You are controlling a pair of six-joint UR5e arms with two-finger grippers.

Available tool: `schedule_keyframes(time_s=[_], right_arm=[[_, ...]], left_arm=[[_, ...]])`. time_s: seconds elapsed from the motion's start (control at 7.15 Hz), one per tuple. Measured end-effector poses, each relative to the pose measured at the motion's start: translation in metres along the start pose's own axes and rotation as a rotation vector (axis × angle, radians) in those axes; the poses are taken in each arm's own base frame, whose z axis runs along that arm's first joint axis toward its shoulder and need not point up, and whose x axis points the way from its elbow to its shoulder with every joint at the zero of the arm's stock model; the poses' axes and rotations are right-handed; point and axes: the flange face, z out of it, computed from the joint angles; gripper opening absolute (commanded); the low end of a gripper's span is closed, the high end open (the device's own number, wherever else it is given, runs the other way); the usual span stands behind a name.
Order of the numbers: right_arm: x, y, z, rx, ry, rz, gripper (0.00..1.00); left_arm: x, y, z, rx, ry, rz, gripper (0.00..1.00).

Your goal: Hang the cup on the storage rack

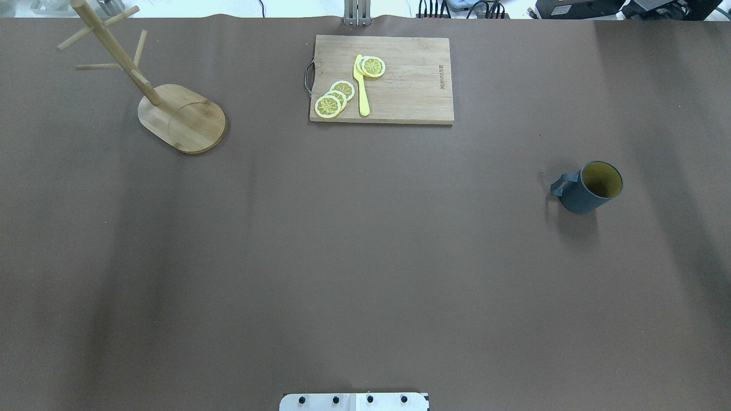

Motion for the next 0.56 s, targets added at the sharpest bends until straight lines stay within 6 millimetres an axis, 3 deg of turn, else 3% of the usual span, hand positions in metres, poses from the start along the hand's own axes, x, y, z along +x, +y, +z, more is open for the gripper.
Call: schedule_keyframes(time_s=[0.56], right_arm=[[-0.0017,0.0040,-0.0010,0.004,-0.003,-0.005,1.00]], left_arm=[[0.0039,-0.0003,-0.0047,0.010,0.000,0.008,0.98]])
